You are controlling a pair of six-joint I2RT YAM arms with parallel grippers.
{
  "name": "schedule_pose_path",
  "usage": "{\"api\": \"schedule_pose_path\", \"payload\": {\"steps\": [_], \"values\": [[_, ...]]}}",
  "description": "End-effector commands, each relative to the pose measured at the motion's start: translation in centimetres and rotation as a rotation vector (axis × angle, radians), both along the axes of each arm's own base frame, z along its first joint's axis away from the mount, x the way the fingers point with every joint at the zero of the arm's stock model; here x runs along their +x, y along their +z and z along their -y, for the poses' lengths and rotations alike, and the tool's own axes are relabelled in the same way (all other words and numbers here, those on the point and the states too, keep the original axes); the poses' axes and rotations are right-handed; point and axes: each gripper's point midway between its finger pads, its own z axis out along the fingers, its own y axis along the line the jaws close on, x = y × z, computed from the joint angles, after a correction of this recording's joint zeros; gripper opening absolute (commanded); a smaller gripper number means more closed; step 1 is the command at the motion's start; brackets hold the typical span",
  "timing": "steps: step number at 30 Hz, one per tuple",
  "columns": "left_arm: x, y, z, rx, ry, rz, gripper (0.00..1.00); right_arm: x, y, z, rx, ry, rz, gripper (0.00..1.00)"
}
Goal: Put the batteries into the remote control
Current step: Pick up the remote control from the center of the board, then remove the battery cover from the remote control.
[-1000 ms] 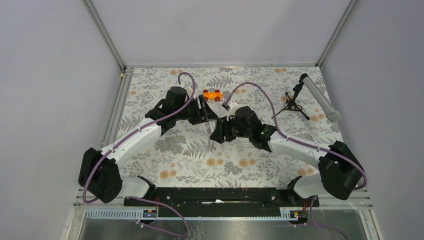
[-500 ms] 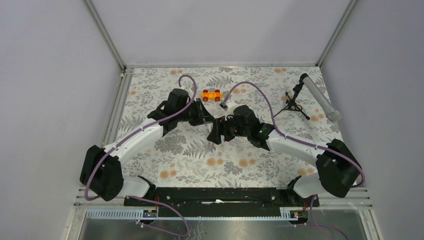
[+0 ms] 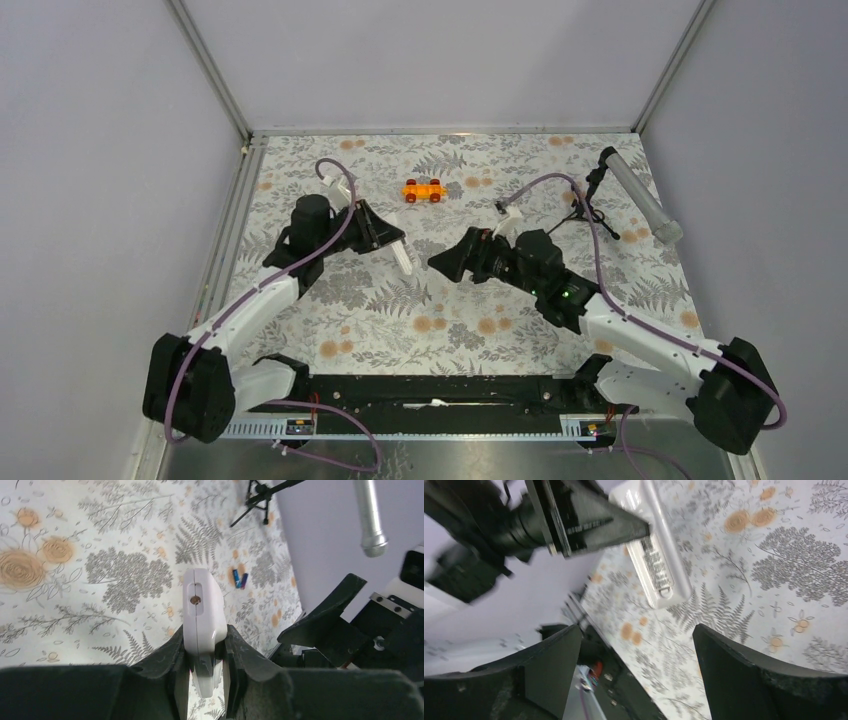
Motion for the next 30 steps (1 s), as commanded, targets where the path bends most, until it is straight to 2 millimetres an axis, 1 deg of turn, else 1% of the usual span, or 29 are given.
{"api": "schedule_pose_path", "payload": {"steps": [1, 5, 8, 10, 11, 14, 15, 17, 20, 21, 22, 23, 25, 27, 30], "values": [[-0.4, 6.2, 0.3, -0.161, -0.025, 0.258, 0.00, 1.5, 4.6, 0.9, 0.242, -0.171, -0.051, 0.86], [-0.9, 7.9, -0.1, -0.234, 0.005, 0.326, 0.00, 1.1, 6.1, 0.2, 0.346, -0.155, -0.120, 0.73], [-1.5, 9.2, -0.2, -0.278, 0.005, 0.369, 0.00, 0.8, 7.1, -0.7, 0.397, -0.106, -0.140, 0.68], [-1.9, 9.9, -0.3, -0.303, 0.002, 0.388, 0.00, 0.7, 7.2, -1.3, 0.400, -0.080, -0.156, 0.67], [-2.1, 10.1, -0.3, -0.311, -0.001, 0.394, 0.00, 0.7, 7.0, -1.5, 0.396, -0.069, -0.161, 0.70], [-2.5, 10.8, -0.3, -0.329, -0.007, 0.402, 0.00, 0.5, 6.3, -1.9, 0.377, -0.048, -0.176, 0.84], [-2.6, 10.9, -0.3, -0.334, -0.008, 0.399, 0.00, 0.3, 6.2, -2.0, 0.377, -0.041, -0.180, 0.86], [-2.9, 11.3, -0.3, -0.348, -0.012, 0.401, 0.00, 0.1, 6.5, -2.0, 0.407, -0.034, -0.190, 0.87], [-3.2, 11.6, -0.2, -0.371, -0.023, 0.411, 0.00, -0.3, 7.8, -1.6, 0.486, -0.015, -0.148, 0.78], [-3.2, 11.7, -0.2, -0.379, -0.026, 0.409, 0.00, -0.3, 7.8, -1.6, 0.490, -0.014, -0.141, 0.79], [-3.2, 11.7, -0.1, -0.385, -0.027, 0.402, 0.00, -0.3, 7.6, -1.6, 0.482, -0.018, -0.140, 0.82], [-3.2, 11.8, -0.1, -0.394, -0.027, 0.394, 0.00, -0.1, 7.3, -1.6, 0.464, -0.026, -0.147, 0.88], [-3.4, 12.5, 0.1, -0.428, -0.039, 0.378, 0.00, 0.0, 6.8, -1.6, 0.441, -0.033, -0.145, 0.97], [-3.8, 13.5, 0.3, -0.471, -0.058, 0.347, 0.00, -0.3, 7.0, -1.7, 0.454, -0.007, -0.122, 1.00], [-4.3, 14.3, 0.8, -0.544, -0.090, 0.267, 0.00, -1.1, 8.7, -2.4, 0.517, 0.074, -0.067, 1.00]]}}
